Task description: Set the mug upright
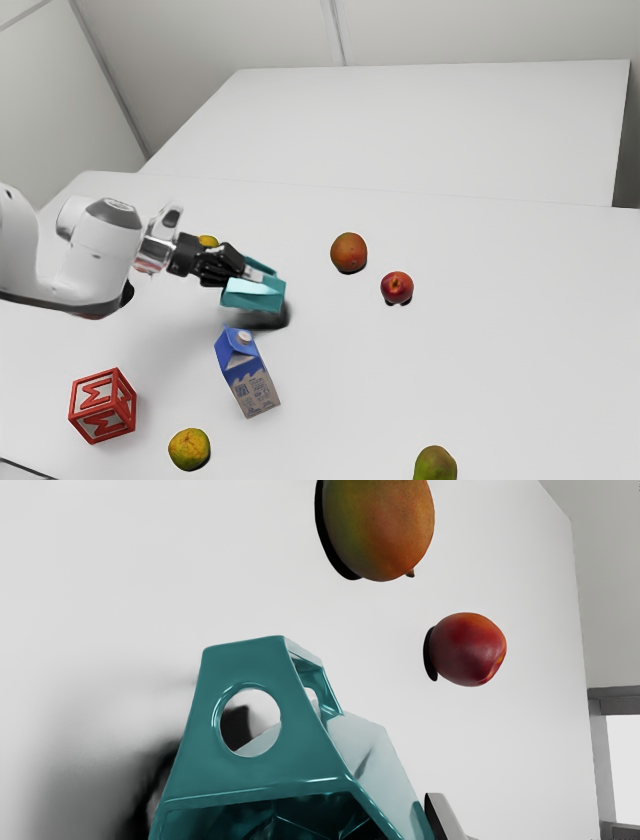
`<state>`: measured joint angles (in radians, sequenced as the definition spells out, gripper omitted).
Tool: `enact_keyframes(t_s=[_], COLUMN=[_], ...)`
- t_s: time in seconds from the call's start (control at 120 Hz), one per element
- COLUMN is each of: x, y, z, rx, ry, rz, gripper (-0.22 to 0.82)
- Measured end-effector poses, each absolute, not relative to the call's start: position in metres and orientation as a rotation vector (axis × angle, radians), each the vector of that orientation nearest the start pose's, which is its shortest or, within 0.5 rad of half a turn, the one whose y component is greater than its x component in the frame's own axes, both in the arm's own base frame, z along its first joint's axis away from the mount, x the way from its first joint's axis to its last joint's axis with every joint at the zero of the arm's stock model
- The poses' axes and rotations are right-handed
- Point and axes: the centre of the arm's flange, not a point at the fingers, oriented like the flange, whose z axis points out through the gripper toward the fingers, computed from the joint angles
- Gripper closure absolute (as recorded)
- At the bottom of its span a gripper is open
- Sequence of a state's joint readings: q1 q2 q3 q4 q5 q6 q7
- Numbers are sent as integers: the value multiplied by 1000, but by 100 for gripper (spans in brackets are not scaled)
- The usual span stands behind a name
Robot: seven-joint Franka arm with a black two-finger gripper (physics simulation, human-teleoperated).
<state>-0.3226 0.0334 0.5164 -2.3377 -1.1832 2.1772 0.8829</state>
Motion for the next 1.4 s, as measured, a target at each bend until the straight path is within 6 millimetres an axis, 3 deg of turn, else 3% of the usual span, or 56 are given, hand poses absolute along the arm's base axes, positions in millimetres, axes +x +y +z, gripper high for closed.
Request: enact_keyframes(t_s=[0.242, 0.433, 0.592, 0.892, 1.275, 1.4], x=[550, 566, 569, 544, 541, 542], y=[37, -3, -31, -17, -25, -26], z=[404, 416, 403, 361, 349, 349], rx=[2631, 2892, 3000, 3113, 3164, 3163], ry=[-321, -634, -727, -608, -529, -500], rz=[384, 247, 135, 71, 193, 213], gripper=[77, 78, 78, 78, 78, 67])
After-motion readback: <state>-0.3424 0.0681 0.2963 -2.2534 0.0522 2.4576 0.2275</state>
